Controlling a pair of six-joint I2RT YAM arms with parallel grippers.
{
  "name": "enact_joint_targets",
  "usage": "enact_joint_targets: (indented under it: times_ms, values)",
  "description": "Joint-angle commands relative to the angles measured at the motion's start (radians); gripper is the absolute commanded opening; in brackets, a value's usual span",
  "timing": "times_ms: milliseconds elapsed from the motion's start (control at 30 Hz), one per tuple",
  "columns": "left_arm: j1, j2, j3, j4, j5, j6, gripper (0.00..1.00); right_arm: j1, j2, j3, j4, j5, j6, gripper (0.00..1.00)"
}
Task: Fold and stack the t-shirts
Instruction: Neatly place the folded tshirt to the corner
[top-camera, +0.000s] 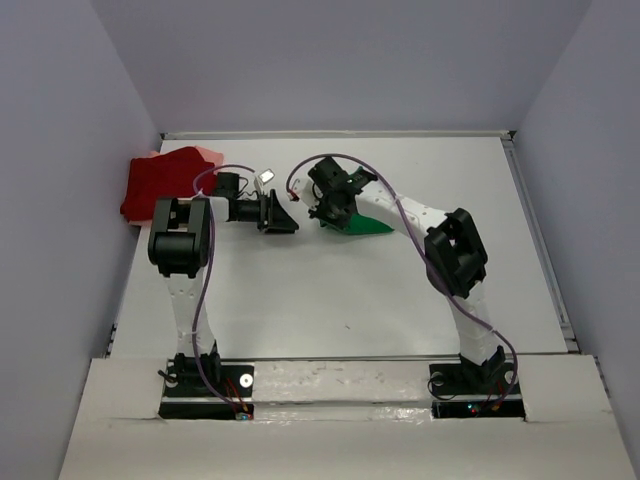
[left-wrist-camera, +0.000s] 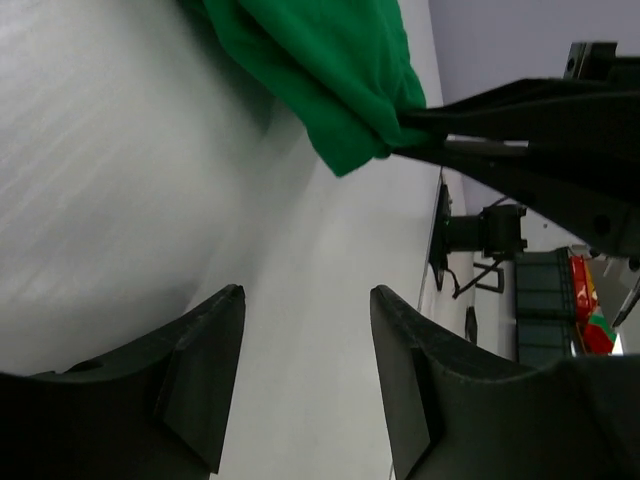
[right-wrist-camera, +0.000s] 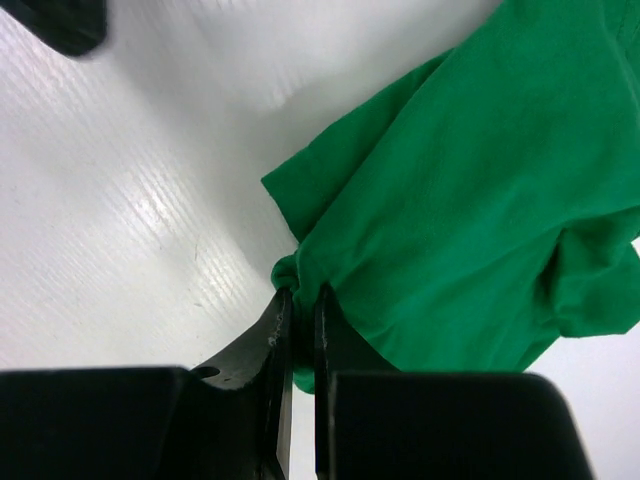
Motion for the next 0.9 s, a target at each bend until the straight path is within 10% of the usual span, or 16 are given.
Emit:
enact_joint_targets:
  times_ms: [0, 867]
  values:
    - [-0.022, -0.001, -0.017, 0.442, 0.003, -0.386, 0.62, -0.004, 0.021, 0.061, 0.008, 0.015, 0.018, 0.0]
    - [-0.16, 0.264, -0.15, 1.306, -0.233, -1.209, 0.57, -0.022, 0.015, 0.041, 0.008, -0.011, 0.004, 0.0]
